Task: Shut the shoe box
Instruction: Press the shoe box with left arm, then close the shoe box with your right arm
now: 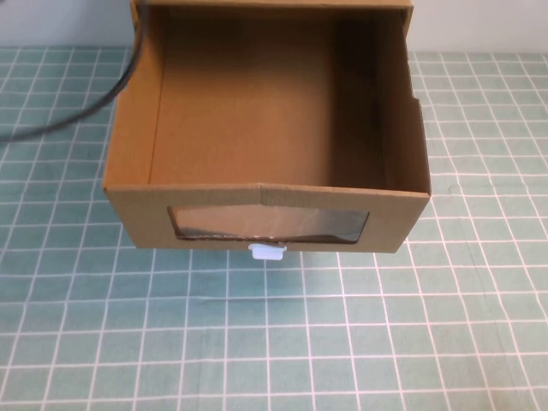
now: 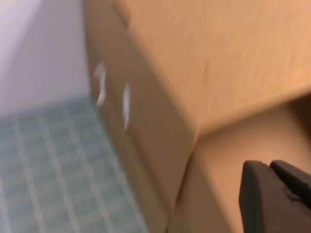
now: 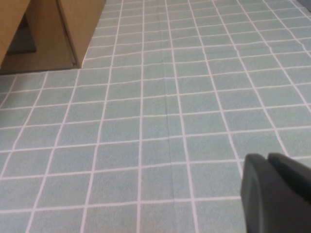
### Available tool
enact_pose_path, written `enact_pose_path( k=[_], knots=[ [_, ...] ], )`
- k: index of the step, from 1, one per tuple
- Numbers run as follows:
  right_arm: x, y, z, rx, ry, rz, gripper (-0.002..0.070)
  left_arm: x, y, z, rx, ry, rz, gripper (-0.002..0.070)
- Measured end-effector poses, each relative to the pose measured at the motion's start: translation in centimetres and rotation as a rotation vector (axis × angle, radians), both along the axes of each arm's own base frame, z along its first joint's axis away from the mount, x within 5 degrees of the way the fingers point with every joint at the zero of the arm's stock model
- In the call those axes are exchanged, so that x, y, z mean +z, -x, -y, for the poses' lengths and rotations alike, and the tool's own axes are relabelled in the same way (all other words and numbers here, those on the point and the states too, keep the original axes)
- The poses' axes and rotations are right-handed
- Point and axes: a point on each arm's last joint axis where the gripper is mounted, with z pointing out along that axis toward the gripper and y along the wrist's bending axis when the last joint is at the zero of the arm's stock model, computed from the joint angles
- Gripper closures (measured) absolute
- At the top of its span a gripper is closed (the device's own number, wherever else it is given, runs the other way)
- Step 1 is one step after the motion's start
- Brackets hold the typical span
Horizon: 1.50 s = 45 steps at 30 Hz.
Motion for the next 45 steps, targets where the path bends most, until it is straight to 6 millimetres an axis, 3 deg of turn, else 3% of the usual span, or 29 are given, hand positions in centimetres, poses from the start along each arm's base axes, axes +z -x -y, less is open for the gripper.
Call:
enact_pose_path(
  k=[3, 7, 12, 18, 24, 31, 36, 40, 45],
  knots=[
    [0.0, 0.0, 0.0, 0.000, 0.000, 0.000, 0.0688, 1.1, -2.6, 1.9, -0.057, -0.003, 0.047, 0.0680],
    [0.0, 0.0, 0.0, 0.000, 0.000, 0.000, 0.0687, 0.8, -6.0, 4.8, -0.129, -0.010, 0.059, 0.0680],
    [0.0, 0.0, 0.0, 0.000, 0.000, 0.000, 0.0688, -1.1, -9.6, 7.3, -0.164, -0.010, 0.041, 0.0680],
    [0.0, 0.0, 0.0, 0.000, 0.000, 0.000, 0.0688, -4.5, -12.6, 8.2, -0.158, -0.018, -0.013, 0.0680],
    [0.7, -0.2, 0.0, -0.010, -0.042, 0.076, 0.0688, -5.5, -13.3, 8.4, -0.160, -0.014, -0.033, 0.0680],
    [3.0, -0.3, 0.4, -0.089, -0.463, 0.307, 0.0687, -5.5, -13.3, 8.4, -0.161, -0.014, -0.035, 0.0680],
    [3.6, -0.3, 0.9, -0.137, -0.583, 0.379, 0.0688, -5.5, -13.3, 8.4, -0.161, -0.014, -0.035, 0.0680],
    [3.7, -0.1, -0.3, -0.043, -0.665, 0.229, 0.0687, -5.5, -13.3, 8.5, -0.163, -0.014, -0.035, 0.0680],
    [7.3, -0.3, -2.7, 0.146, -0.595, -0.101, 0.0687, -5.5, -13.3, 8.5, -0.162, -0.014, -0.034, 0.0680]
  ],
)
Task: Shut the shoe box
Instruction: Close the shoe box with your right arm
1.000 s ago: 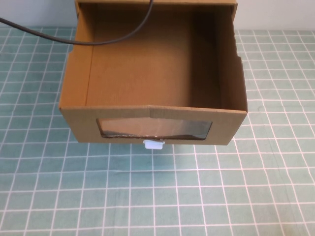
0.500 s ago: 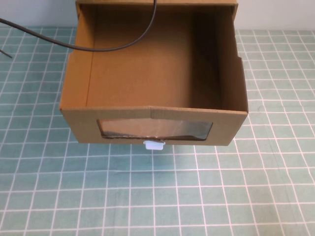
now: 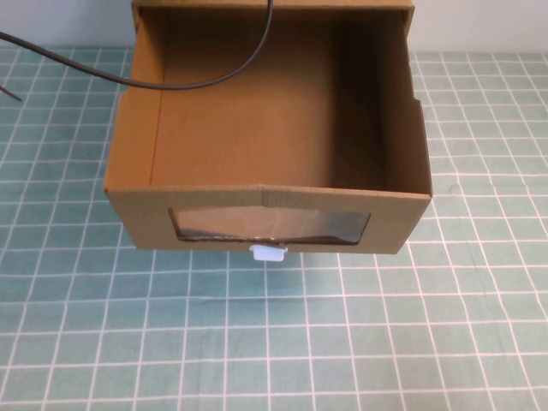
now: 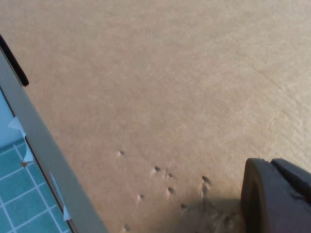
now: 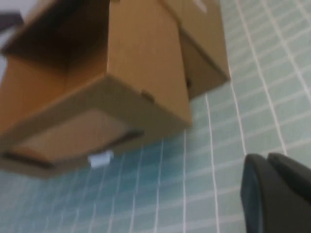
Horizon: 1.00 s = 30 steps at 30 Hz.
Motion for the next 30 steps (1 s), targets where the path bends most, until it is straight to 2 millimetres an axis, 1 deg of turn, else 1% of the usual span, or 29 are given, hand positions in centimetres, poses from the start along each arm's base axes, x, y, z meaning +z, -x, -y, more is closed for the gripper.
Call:
enact_pose_path(
  k=[3, 4, 7, 9, 12, 15, 17, 19, 24, 27, 30],
  knots=[
    [2.9, -0.9, -0.6, 0.134, 0.143, -0.176, 0.0687, 0.0, 0.0, 0.0, 0.000, 0.000, 0.000, 0.0680],
    [3.6, -1.4, -0.8, 0.182, 0.190, -0.256, 0.0687, 0.0, 0.0, 0.0, 0.000, 0.000, 0.000, 0.0680],
    [5.4, -3.6, -0.8, 0.272, 0.291, -0.402, 0.0687, 0.0, 0.0, 0.0, 0.000, 0.000, 0.000, 0.0680],
    [6.2, -5.1, -0.9, 0.321, 0.329, -0.453, 0.0687, 0.0, 0.0, 0.0, 0.000, -0.002, 0.000, 0.0680],
    [7.4, -7.4, -1.2, 0.380, 0.363, -0.475, 0.0687, 0.0, 0.0, 0.0, 0.000, -0.002, 0.000, 0.0680],
    [8.1, -9.2, -2.4, 0.459, 0.387, -0.474, 0.0687, 0.0, 0.0, 0.0, 0.000, -0.002, 0.000, 0.0680],
    [8.5, -10.0, -4.0, 0.533, 0.403, -0.452, 0.0687, 0.0, 0.0, 0.0, 0.000, -0.002, 0.000, 0.0680],
    [9.0, -10.4, -6.2, 0.608, 0.420, -0.420, 0.0687, 0.0, 0.0, 0.0, 0.000, -0.002, 0.000, 0.0680],
    [9.3, -10.0, -11.7, 0.736, 0.489, -0.306, 0.0687, 0.0, 0.0, 0.0, -0.001, -0.002, -0.001, 0.0680],
    [9.0, -9.7, -14.6, 0.758, 0.504, -0.208, 0.0687, 0.0, 0.0, 0.0, -0.003, -0.003, -0.004, 0.0680],
    [8.8, -10.3, -16.6, 0.735, 0.481, -0.120, 0.0687, 0.0, 0.0, 0.0, -0.003, -0.003, -0.004, 0.0680]
  ],
)
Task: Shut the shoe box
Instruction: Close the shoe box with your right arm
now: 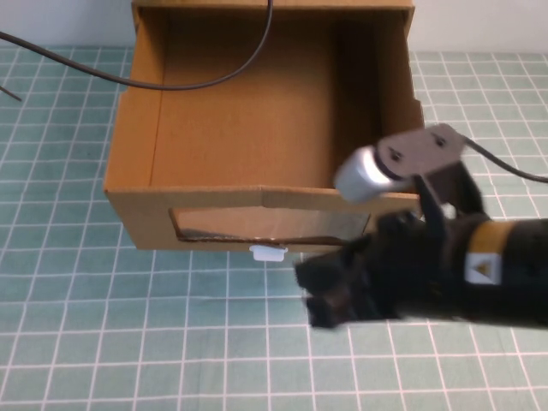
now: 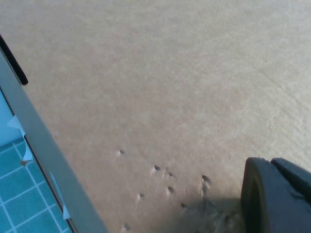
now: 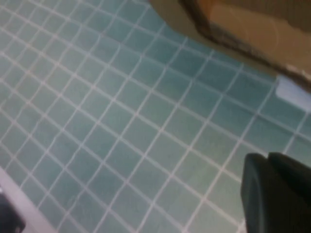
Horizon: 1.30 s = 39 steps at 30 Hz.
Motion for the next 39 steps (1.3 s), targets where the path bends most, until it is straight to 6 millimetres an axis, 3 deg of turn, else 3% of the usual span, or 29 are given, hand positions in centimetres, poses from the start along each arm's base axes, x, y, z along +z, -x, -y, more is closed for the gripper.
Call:
enact_pose_path(
  k=[11, 23, 39],
  knots=[
    [-0.8, -3.9, -3.3, -0.067, -0.097, 0.113, 0.0687, 0.0, 0.0, 0.0, 0.002, 0.003, -0.001, 0.0680],
    [0.1, -8.8, -2.6, -0.198, -0.128, 0.152, 0.0687, 0.0, 0.0, 0.0, 0.000, 0.003, -0.005, 0.0680],
    [0.7, -18.3, -3.0, -0.348, -0.163, 0.217, 0.0687, 0.0, 0.0, 0.0, 0.000, 0.003, -0.006, 0.0680]
  ],
)
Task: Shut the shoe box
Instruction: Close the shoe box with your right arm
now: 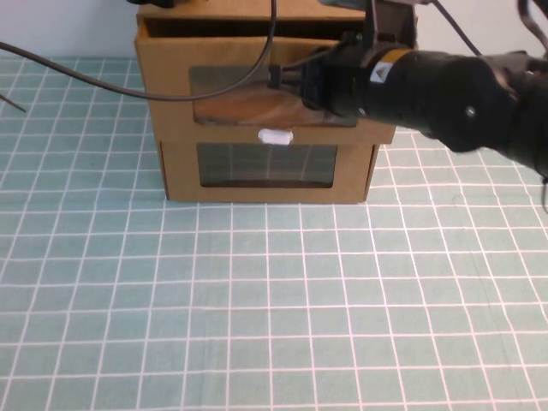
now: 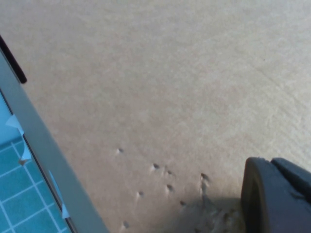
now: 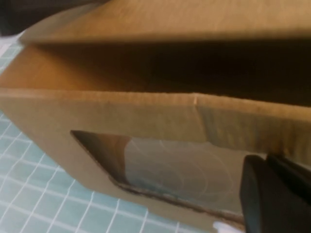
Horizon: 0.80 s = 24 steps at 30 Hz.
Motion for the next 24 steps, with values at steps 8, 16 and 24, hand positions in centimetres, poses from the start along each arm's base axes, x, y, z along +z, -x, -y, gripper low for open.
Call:
enact_pose_path(
  k=[8, 16, 24],
  knots=[
    [-0.5, -3.0, -0.7, -0.026, -0.011, 0.013, 0.0687, 0.0, 0.0, 0.0, 0.000, 0.002, 0.000, 0.0680],
    [-0.7, -5.1, -1.2, -0.036, -0.012, 0.008, 0.0687, 0.0, 0.0, 0.0, 0.001, 0.003, 0.001, 0.0680],
    [-0.7, -5.6, -1.1, -0.032, 0.007, -0.032, 0.0687, 0.1, 0.1, 0.0, -0.004, 0.001, -0.003, 0.0680]
  ],
)
